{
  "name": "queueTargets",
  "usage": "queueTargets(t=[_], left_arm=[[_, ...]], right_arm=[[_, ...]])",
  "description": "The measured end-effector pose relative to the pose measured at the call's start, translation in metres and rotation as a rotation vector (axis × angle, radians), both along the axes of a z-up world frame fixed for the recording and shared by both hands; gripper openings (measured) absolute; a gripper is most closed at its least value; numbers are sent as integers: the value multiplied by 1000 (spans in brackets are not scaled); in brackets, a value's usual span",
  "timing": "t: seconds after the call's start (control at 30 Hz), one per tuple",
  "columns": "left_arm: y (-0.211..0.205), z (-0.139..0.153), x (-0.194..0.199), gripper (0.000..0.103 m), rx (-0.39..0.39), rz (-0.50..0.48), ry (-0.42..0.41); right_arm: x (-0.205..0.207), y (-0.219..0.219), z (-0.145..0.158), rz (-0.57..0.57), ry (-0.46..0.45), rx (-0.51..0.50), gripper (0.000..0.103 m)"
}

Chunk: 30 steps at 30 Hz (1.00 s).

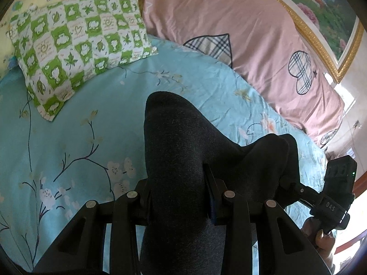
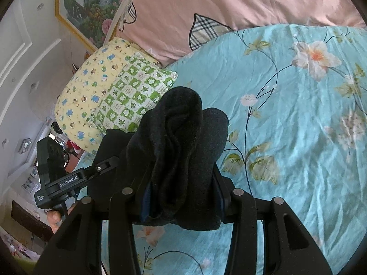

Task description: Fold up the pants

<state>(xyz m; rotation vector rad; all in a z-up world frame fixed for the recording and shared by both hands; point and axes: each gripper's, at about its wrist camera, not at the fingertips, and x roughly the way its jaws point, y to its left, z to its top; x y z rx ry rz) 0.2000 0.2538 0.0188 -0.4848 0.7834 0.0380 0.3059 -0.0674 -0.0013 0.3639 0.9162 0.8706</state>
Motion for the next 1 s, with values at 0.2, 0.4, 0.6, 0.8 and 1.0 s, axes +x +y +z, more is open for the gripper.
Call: queueTargets(t=[0.2, 0.4, 0.6, 0.8, 1.0], left_arm=[[3, -20, 4, 40, -6, 2, 19], [-7, -22, 1, 49, 41, -8, 8], [-11, -19, -4, 58, 81, 6, 18], [-8, -12, -18, 66, 105, 26, 10], [-14, -5, -32, 72, 132, 29, 6]], right_arm=[[6, 3, -17, -4, 16, -49, 51], [9, -10, -32, -26, 33, -37, 58], [8, -15, -35, -49, 24, -44, 66], [4, -15, -25, -73, 0, -55, 68], [-7, -23, -10, -98, -45, -34, 77]])
